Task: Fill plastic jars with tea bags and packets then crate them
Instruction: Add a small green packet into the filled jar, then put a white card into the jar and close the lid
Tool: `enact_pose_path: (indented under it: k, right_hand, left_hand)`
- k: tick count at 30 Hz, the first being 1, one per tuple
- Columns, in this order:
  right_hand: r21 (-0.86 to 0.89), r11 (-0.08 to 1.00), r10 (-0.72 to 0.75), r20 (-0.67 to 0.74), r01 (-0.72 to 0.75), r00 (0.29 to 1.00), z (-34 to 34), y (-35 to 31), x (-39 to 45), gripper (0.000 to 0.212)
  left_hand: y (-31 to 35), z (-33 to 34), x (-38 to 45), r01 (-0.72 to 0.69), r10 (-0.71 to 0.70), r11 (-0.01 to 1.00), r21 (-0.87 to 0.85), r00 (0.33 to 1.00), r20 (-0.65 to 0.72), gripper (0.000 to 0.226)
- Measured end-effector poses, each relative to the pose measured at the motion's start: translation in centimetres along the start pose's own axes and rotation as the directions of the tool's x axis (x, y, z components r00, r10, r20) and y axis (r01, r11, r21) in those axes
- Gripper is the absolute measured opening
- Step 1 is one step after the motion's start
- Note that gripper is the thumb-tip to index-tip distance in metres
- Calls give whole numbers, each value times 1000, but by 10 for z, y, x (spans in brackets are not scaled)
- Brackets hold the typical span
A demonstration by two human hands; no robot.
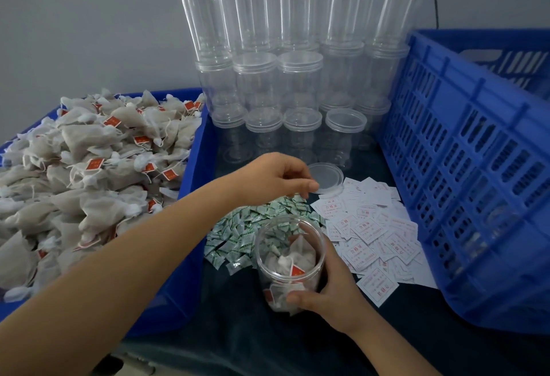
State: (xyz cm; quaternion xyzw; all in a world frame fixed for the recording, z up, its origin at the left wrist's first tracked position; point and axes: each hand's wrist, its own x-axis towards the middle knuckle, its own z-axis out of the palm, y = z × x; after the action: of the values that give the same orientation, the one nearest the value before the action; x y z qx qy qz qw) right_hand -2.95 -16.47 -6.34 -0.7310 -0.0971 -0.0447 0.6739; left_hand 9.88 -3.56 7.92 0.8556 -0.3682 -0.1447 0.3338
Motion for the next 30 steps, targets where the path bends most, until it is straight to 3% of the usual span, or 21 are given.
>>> enact_pose_path:
  k: [5, 10, 20, 26, 30]
  right_hand:
    - [4, 999, -52, -63, 52, 997, -11, -4, -13, 92]
    - [57, 994, -88, -145, 97, 986, -23, -14, -28, 83]
    - [69, 991, -102, -148, 113, 984, -31, -6, -40, 82]
    - [105, 990, -78, -135, 93, 988, -31, -3, -40, 84]
    - [104, 992, -60, -110, 72, 992, -33, 0, -40, 87]
  left_hand:
    - [-1, 35, 47, 4, -41, 958, 287, 992, 122, 28]
    - [-14, 86, 77, 80, -150, 940, 330, 970, 191, 56]
    - [-23, 100, 83, 118, -138, 963, 244, 988, 64, 27]
    - [-20, 96, 84, 165, -186, 952, 256, 981, 58, 30]
    - [-19, 94, 88, 176, -200, 945, 274, 978, 63, 19]
